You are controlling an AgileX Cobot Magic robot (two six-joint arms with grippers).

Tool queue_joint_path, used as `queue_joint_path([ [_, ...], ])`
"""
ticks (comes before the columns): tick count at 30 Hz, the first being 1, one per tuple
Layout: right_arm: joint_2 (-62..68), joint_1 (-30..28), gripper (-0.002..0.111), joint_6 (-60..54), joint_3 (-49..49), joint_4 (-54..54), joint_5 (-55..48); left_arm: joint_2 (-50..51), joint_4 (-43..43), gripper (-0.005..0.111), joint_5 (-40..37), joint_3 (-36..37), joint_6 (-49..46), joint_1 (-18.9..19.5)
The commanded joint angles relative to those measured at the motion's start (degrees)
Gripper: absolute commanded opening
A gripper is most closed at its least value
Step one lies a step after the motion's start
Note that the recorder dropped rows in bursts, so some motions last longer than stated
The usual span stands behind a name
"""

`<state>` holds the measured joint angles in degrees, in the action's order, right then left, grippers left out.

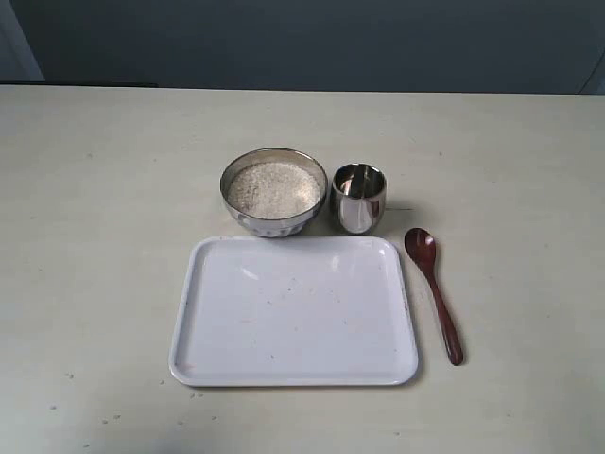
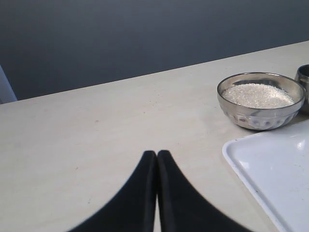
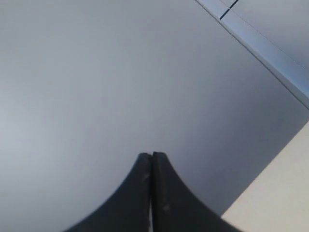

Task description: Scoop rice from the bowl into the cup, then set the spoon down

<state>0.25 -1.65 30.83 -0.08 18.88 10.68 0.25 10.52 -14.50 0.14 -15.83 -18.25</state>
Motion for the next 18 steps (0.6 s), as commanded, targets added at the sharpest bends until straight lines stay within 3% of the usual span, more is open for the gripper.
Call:
queue_joint_path([
  [1,-0.25,-0.33,-0.001,1.78,0.08,4.78,2.46,-0.25,-0.08,0.000,0.80,-0.14,0.26,-0.28],
  [6,-0.25,-0.33,-0.001,8.34,-4.36,2.56,5.97,-0.25,-0.08,0.000,0.80,-0.14,0.26,-0.28],
  [8,-0.25,-0.33,-0.001,6.43,-7.52,-5.80,10.38,-0.25,-0.08,0.000,0.80,-0.14,0.26,-0.28],
  [10,-0.25,-0.33,-0.001,3.22,-12.41,-17.01,8.49,-0.25,-0.08,0.000,0.80,-0.14,0.26,-0.28],
  [14,5.59,-0.33,-0.001,3.24,-26.45,-35.58,-17.69,-0.25,-0.08,0.000,0.80,-0.14,0.26,-0.28],
  [15,11.50,-0.33,-0.001,1.59,-33.15,-37.28,-31.12,-0.25,-0.08,0.000,0.80,-0.14,0.26,-0.28],
  [18,21.72,-0.33,-0.001,-15.73,-42.68,-32.37,-45.59,-0.25,-0.08,0.000,0.80,-0.14,0.26,-0.28],
])
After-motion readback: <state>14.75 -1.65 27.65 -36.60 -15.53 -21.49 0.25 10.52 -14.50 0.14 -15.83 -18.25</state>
